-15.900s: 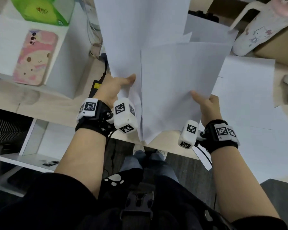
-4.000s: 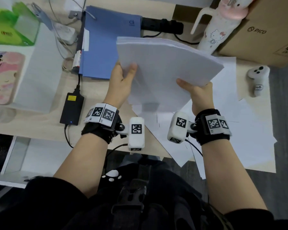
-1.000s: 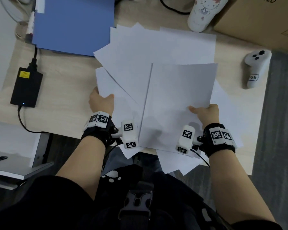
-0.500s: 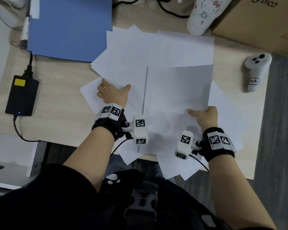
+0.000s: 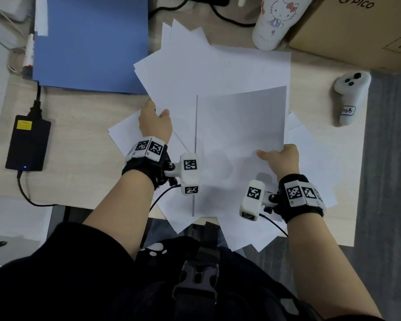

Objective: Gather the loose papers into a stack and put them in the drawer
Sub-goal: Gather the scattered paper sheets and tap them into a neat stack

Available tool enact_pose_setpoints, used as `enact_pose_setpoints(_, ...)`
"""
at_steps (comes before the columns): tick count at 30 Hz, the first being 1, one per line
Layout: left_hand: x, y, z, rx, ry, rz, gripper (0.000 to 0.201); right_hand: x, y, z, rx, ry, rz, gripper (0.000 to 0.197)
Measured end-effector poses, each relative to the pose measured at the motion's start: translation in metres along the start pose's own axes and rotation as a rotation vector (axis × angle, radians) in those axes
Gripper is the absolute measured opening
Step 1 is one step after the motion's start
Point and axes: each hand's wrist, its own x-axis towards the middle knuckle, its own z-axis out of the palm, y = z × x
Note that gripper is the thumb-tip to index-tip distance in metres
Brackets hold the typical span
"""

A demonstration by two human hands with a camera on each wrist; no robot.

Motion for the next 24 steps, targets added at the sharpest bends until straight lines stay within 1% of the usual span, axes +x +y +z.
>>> enact_pose_setpoints(2, -0.002, -0.001, -0.010, -0.040, 0.066, 0.054, 0.020, -0.007, -0.008, -0.004, 0.024, -0.045, -0.032, 0.013)
enact_pose_setpoints(3, -0.003, -0.002, -0.016, -0.067, 0.078, 0.072, 0.019, -0.012, -0.014, -0.006, 0.052, -0.090, -0.053, 0.010)
enact_pose_setpoints(5, -0.005, -0.004, -0.030, -0.179, 0.028, 0.100, 0.011, -0.023, -0.025, -0.011, 0.117, -0.177, -0.114, 0.009)
enact_pose_setpoints(6, -0.007, -0.004, -0.036, -0.239, -0.021, 0.105, 0.012, -0.027, -0.031, -0.012, 0.150, -0.204, -0.143, 0.009)
enact_pose_setpoints(7, -0.009, -0.001, -0.042, -0.281, -0.070, 0.098, 0.019, -0.031, -0.036, -0.013, 0.179, -0.214, -0.170, 0.009)
enact_pose_setpoints(8, -0.012, 0.001, -0.048, -0.310, -0.122, 0.091, 0.027, -0.035, -0.043, -0.013, 0.211, -0.215, -0.196, 0.014)
enact_pose_setpoints(9, -0.014, 0.004, -0.053, -0.327, -0.168, 0.083, 0.031, -0.038, -0.049, -0.012, 0.249, -0.215, -0.222, 0.014)
enact_pose_setpoints(10, -0.016, 0.005, -0.056, -0.336, -0.209, 0.082, 0.030, -0.040, -0.055, -0.011, 0.288, -0.211, -0.247, 0.008)
enact_pose_setpoints(11, -0.017, 0.008, -0.059, -0.345, -0.247, 0.090, 0.025, -0.043, -0.060, -0.009, 0.327, -0.195, -0.267, 0.010)
enact_pose_setpoints(13, -0.020, 0.013, -0.065, -0.369, -0.317, 0.120, 0.018, -0.046, -0.067, -0.007, 0.406, -0.158, -0.281, 0.023)
enact_pose_setpoints(14, -0.021, 0.016, -0.068, -0.383, -0.338, 0.133, 0.018, -0.048, -0.069, -0.006, 0.435, -0.142, -0.279, 0.026)
enact_pose_setpoints(16, -0.022, 0.020, -0.073, -0.413, -0.354, 0.151, 0.022, -0.049, -0.070, -0.007, 0.457, -0.143, -0.298, 0.022)
enact_pose_setpoints(19, -0.024, 0.026, -0.079, -0.418, -0.379, 0.188, 0.020, -0.053, -0.071, -0.005, 0.493, -0.138, -0.316, 0.018)
enact_pose_setpoints(22, -0.023, 0.031, -0.084, -0.380, -0.373, 0.152, 0.017, -0.058, -0.079, -0.003, 0.559, -0.100, -0.339, 0.017)
enact_pose_setpoints(24, -0.022, 0.037, -0.085, -0.367, -0.359, 0.138, 0.019, -0.059, -0.083, 0.000, 0.570, -0.094, -0.374, 0.012)
